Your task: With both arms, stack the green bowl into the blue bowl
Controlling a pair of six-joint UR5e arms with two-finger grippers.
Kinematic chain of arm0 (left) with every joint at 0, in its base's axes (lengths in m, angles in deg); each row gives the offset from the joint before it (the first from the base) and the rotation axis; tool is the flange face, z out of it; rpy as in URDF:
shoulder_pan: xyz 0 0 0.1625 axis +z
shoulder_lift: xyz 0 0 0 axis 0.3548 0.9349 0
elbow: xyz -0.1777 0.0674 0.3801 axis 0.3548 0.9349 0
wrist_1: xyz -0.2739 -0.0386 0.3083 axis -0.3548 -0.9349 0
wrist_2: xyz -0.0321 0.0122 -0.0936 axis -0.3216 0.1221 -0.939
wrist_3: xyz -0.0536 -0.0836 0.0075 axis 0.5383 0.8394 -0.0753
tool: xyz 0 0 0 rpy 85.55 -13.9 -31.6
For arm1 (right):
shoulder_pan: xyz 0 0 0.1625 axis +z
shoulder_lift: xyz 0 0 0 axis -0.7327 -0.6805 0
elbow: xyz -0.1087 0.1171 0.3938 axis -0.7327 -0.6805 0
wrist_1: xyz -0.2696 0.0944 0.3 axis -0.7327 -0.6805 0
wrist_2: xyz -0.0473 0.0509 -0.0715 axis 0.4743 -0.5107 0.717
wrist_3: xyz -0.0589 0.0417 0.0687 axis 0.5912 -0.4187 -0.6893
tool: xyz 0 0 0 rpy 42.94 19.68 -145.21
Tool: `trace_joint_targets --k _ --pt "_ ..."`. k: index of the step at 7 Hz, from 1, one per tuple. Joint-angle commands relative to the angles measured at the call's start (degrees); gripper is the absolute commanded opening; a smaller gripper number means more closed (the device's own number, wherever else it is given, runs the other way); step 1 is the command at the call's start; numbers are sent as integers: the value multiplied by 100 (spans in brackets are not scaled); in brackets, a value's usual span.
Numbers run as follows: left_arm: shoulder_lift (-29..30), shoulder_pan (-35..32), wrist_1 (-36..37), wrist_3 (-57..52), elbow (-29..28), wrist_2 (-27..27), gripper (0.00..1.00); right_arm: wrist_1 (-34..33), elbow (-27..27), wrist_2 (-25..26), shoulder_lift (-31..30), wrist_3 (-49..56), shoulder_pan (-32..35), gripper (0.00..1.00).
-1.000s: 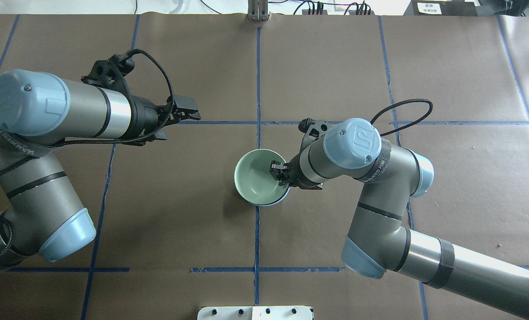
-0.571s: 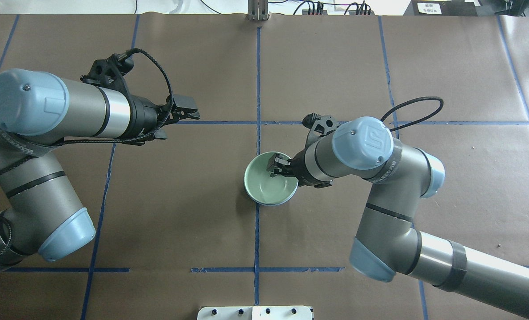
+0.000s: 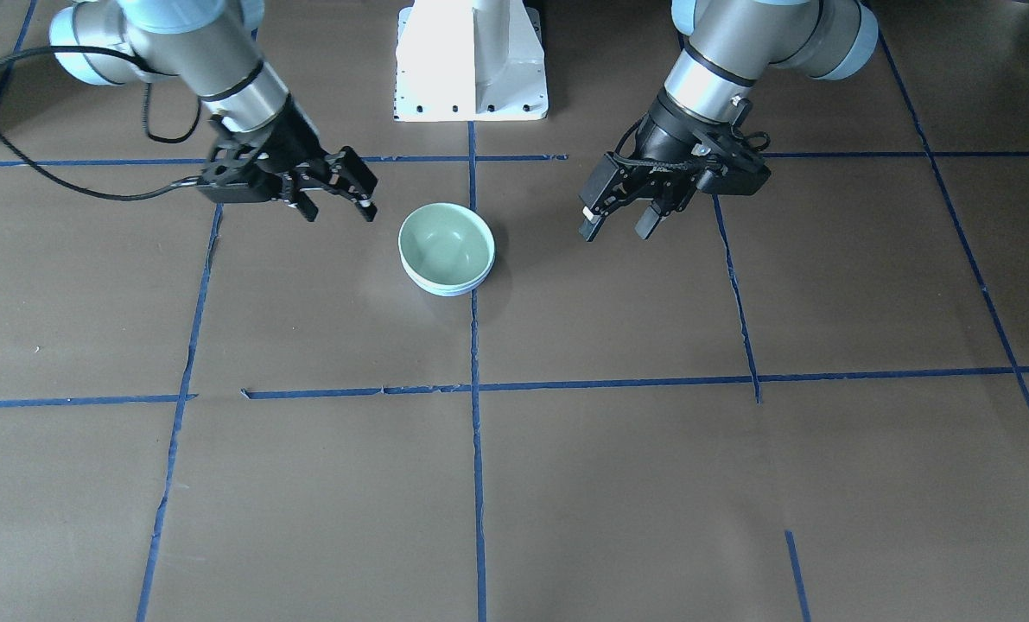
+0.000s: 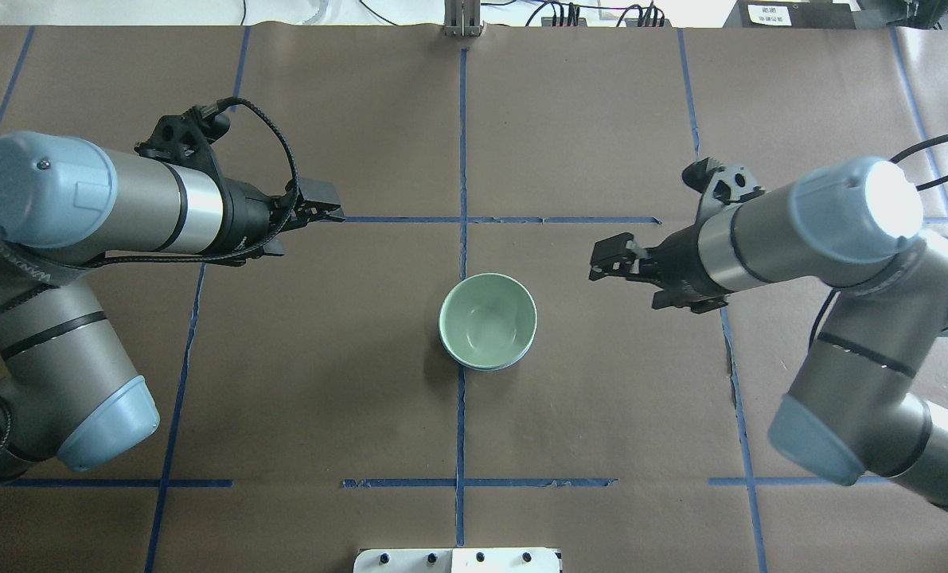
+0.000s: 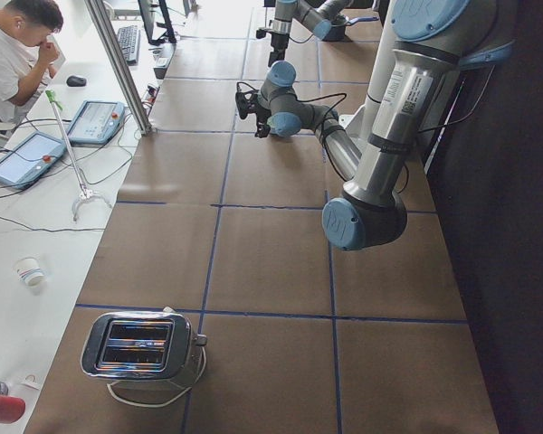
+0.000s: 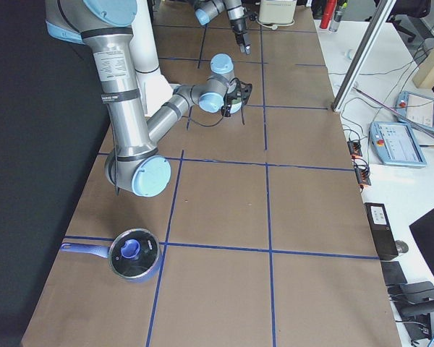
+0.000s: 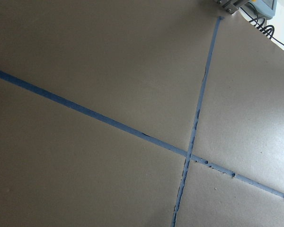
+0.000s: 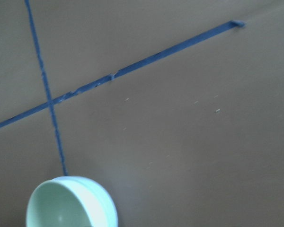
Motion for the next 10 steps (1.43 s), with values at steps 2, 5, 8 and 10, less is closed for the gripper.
trace_joint_targets --k 2,5,8,10 --pt "-1474 -256 0 -2293 343 -175 99 -48 -46 -1043 -1713 3709 1934 100" --pt "-2628 -2273 17 -5632 83 -1727 99 -1572 -661 -1427 -1789 7659 3718 100" --pt "-2640 -4532 1949 -9257 -235 -2602 100 -2448 -1143 -1852 -1779 9992 4689 100" --pt "-2674 -5056 3378 -9816 -227 -2794 100 -2439 -1181 -1852 -1920 10122 4726 100"
